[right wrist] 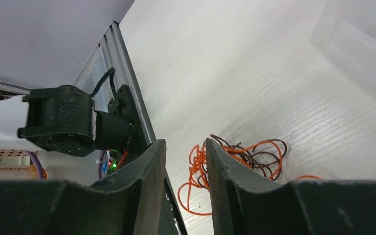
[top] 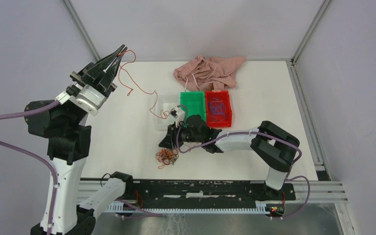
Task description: Untangle the cables
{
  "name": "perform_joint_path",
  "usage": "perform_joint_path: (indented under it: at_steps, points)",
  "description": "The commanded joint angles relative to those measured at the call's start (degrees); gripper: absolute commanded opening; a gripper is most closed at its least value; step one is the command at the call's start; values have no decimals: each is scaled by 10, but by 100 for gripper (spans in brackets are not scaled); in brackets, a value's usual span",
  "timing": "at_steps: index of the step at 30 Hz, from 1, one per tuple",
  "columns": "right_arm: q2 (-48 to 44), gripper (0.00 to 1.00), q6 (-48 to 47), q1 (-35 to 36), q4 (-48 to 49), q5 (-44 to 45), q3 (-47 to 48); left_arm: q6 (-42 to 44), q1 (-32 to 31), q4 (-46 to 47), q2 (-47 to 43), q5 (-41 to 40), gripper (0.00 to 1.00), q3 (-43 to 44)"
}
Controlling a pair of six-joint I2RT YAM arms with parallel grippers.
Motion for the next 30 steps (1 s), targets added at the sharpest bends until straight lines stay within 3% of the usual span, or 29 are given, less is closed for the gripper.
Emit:
perform_joint_path:
  at_steps: [1, 13, 15, 23, 30]
  points:
    - [-47, 43, -36, 0, -37, 17, 77, 2, -1, 40, 7, -10, 3, 5]
    - [-22, 39, 9, -90, -96, -15, 193, -28, -1, 40, 2, -23, 3, -64]
    - [-8, 37, 3, -101, -148, -31, 218, -31, -1, 40, 6, -36, 3, -79]
    - [2, 39, 9, -125, -213, -44, 215, -38, 0, 72, 49, -154, 3, -140]
    - [28, 45, 9, -133, -296, -66, 241, -37, 0, 97, 111, -230, 3, -139]
